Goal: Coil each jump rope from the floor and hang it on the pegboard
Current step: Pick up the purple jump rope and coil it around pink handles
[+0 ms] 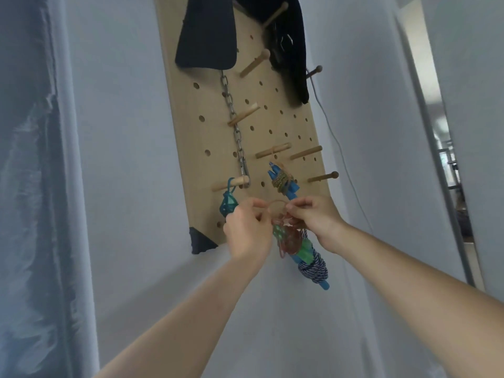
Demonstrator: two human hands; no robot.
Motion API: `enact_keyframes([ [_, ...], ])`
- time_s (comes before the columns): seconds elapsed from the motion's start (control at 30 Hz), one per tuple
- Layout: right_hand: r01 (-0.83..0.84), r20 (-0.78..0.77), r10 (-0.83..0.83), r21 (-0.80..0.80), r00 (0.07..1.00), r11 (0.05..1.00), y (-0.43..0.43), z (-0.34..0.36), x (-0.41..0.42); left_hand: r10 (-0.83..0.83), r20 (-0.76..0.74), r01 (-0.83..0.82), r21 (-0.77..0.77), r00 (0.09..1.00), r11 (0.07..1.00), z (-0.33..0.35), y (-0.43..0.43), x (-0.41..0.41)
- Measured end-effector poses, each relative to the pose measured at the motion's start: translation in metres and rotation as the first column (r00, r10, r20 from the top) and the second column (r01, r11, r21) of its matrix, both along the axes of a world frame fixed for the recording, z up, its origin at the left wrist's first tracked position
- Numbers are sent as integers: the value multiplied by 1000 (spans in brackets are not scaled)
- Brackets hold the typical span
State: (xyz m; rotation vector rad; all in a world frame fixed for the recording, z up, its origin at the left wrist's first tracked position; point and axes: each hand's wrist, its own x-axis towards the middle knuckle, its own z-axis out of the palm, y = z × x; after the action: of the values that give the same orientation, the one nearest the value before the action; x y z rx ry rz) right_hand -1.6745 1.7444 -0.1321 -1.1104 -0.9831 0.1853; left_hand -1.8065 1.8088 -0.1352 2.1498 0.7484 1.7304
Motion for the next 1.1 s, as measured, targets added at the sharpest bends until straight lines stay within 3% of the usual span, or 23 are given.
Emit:
enact_keyframes([
  [0.37,-14,-65,14,-4,998,1000,30,-30,5,76,-61,-75,16,995,997,-15,21,9],
  [0.53,4,24,-3,-64,1000,998,25,-45,2,120,-119,-117,35,986,993,-15,24,2],
  [0.8,103,167,-85,-102,982,989,-17,-73,6,-52,-155,75,143,986,987,-39,1,-29],
  [0.93,201,339,-138,-159,931,967,-52,-103,10,-67,-322,124,161,944,979,-71,-22,-41],
  [1.1,260,415,-131,-270,900,927,-96,-167,20,-155,-644,233,37,749,972,-126,-42,-39],
])
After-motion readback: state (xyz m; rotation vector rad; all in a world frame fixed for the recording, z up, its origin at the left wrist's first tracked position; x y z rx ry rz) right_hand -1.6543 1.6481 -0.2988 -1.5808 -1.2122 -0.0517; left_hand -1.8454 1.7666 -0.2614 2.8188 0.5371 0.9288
